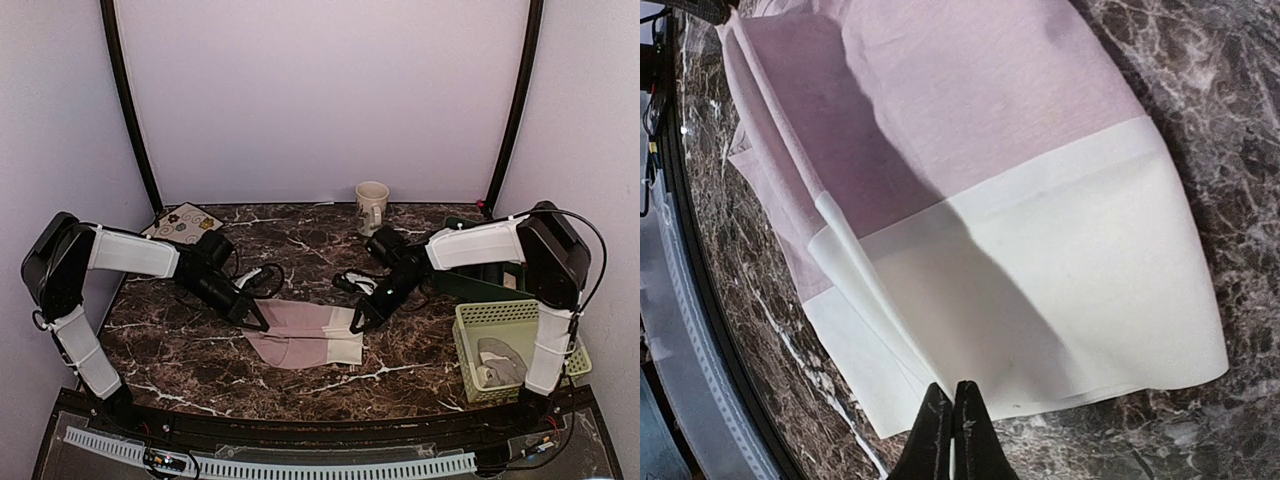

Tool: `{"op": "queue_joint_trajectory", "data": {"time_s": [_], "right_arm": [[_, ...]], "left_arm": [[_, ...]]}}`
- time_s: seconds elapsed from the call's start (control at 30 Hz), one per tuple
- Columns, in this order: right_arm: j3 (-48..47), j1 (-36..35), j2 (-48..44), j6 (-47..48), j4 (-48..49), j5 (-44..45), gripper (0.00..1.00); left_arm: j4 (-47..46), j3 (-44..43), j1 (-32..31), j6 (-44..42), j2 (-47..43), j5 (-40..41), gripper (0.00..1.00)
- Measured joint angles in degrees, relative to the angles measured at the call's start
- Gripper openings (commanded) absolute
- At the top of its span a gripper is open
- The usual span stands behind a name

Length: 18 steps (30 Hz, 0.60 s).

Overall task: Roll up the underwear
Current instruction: Fold the underwear at the center of the board.

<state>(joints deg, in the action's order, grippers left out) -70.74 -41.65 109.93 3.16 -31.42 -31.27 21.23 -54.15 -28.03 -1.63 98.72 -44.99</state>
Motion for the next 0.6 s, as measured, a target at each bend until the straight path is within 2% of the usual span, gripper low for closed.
{"op": "queue_joint_trajectory", "data": {"time_s": [0.6], "right_arm": [[2.01,-1.62,-3.54,0.68,-0.24,-0.22,0.00]], "left_arm": [[-2.36,3.50,-1.57,0.85,-1.46,-1.51,0.00]]}}
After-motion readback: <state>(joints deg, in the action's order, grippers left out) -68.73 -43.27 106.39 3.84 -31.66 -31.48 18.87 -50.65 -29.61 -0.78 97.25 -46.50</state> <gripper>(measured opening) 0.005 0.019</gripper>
